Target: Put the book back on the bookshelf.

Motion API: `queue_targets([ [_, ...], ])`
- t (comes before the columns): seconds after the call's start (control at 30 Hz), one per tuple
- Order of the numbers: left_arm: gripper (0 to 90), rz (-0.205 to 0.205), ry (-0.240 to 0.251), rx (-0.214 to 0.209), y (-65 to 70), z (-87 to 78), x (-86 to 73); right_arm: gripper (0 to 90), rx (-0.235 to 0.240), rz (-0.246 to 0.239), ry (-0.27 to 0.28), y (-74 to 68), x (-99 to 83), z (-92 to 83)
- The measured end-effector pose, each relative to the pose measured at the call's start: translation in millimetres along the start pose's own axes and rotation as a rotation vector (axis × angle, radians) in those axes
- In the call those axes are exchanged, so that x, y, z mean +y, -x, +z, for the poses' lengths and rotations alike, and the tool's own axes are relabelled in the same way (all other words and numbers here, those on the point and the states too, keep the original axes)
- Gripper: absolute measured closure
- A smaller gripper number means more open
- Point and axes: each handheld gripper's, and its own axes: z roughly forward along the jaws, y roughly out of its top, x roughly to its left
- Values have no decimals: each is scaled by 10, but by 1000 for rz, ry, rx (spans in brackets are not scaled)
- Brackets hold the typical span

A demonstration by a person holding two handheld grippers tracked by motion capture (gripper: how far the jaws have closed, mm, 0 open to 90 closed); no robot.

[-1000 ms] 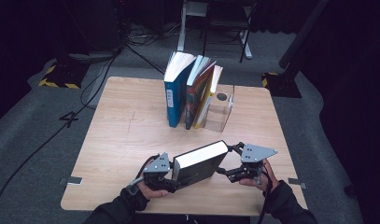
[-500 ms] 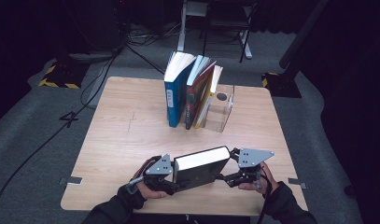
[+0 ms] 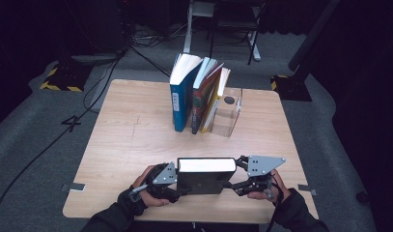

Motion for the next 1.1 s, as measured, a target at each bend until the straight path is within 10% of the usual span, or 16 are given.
queue_targets([
  [0.6, 241, -99, 64, 136, -95, 229, 17, 437, -109, 33, -20, -93, 188, 2],
  [1.1, 278, -150, 42, 159, -69, 140, -41, 379, -166, 138, -93, -89, 387, 200],
])
